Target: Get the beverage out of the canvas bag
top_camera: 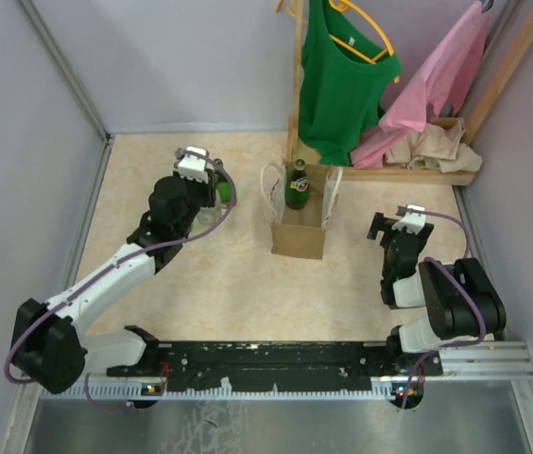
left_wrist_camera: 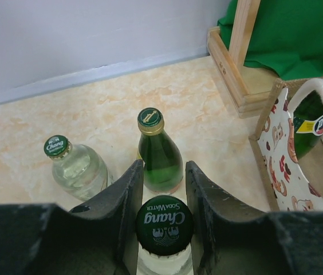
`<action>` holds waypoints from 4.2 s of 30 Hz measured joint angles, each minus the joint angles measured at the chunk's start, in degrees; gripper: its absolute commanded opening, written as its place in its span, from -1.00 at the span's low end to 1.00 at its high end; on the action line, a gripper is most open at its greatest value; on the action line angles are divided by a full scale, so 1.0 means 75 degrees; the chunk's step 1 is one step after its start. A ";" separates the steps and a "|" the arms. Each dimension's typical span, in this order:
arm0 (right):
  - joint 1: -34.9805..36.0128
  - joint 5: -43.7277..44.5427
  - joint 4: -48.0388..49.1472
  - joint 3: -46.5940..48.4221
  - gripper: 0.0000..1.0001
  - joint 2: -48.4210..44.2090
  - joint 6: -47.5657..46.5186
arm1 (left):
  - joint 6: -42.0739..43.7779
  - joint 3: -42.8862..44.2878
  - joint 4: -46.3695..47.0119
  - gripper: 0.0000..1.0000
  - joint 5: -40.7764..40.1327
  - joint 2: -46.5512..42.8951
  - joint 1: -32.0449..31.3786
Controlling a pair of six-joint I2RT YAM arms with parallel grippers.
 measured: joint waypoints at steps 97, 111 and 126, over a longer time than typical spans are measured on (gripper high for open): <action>0.0000 0.0000 0.0000 0.0000 0.98 0.0000 0.0000 | -0.0341 0.6904 -0.0711 0.32 0.3284 0.6455 -0.1323; 0.0000 0.0000 0.0000 0.0000 0.98 0.0000 0.0003 | -0.0536 0.6770 -0.0772 0.42 0.2366 0.6834 -0.1338; 0.0000 0.0000 0.0000 0.0000 0.98 0.0000 0.0003 | -0.0513 0.6108 -0.0344 0.11 0.2192 0.6936 -0.1358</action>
